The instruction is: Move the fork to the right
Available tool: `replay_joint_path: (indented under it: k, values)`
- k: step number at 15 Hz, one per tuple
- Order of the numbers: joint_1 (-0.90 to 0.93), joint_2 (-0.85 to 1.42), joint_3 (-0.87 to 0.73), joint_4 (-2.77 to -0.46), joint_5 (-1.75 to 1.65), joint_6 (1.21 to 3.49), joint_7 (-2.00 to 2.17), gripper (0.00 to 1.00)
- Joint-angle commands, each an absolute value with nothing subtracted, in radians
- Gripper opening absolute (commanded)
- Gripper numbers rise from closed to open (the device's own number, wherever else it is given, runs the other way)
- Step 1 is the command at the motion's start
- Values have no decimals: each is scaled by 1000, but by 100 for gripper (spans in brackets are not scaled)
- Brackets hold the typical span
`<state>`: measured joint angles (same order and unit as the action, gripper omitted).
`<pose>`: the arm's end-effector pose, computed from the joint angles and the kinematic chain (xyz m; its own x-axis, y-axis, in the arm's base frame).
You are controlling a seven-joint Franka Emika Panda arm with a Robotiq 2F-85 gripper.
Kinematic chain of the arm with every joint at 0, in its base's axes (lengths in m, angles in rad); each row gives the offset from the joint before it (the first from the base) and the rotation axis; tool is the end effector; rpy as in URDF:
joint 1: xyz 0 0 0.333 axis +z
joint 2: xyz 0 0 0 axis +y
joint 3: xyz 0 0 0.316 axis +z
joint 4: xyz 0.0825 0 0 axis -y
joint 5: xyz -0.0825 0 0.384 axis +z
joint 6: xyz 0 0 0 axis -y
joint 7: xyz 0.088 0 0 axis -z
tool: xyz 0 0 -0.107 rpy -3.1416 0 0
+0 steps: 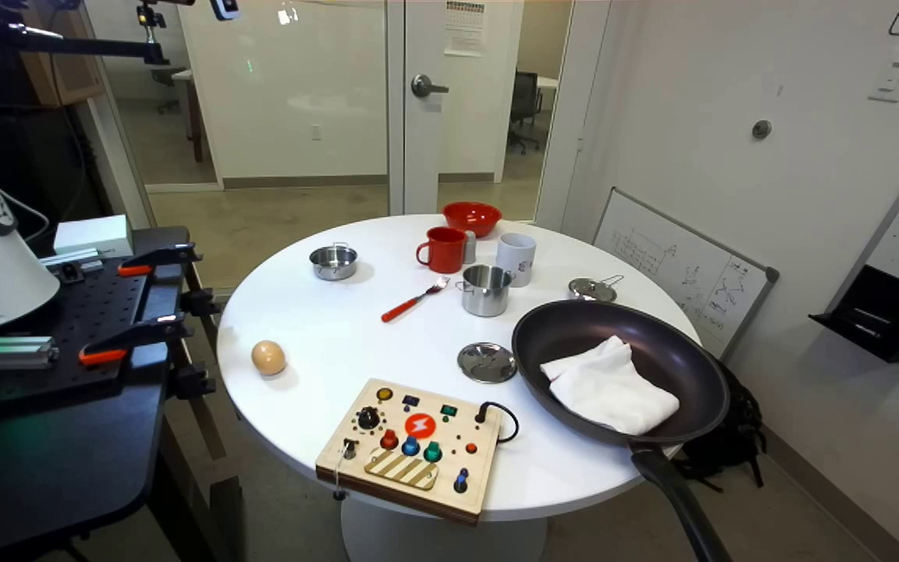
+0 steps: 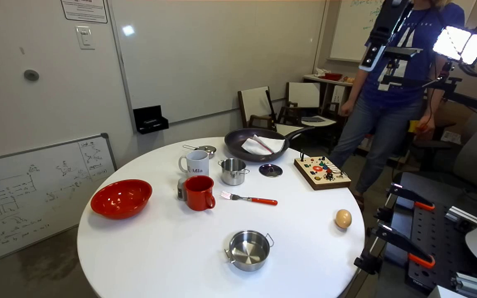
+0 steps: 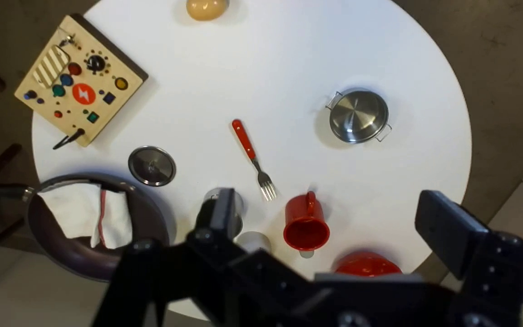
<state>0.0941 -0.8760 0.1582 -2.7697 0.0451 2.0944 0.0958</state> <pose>0.2994 0.0780 0.4647 0.9748 0.0972 0.2007 0.0869 -0.9944 0.0596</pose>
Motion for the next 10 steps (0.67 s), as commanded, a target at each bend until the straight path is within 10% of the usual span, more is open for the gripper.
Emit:
replay_joint_path:
  k: [1, 10]
  values:
    - [120, -680, 127, -2721, 35, 2214, -1, 100]
    - [87, -221, 119, -2619, 1, 2437, -20, 100]
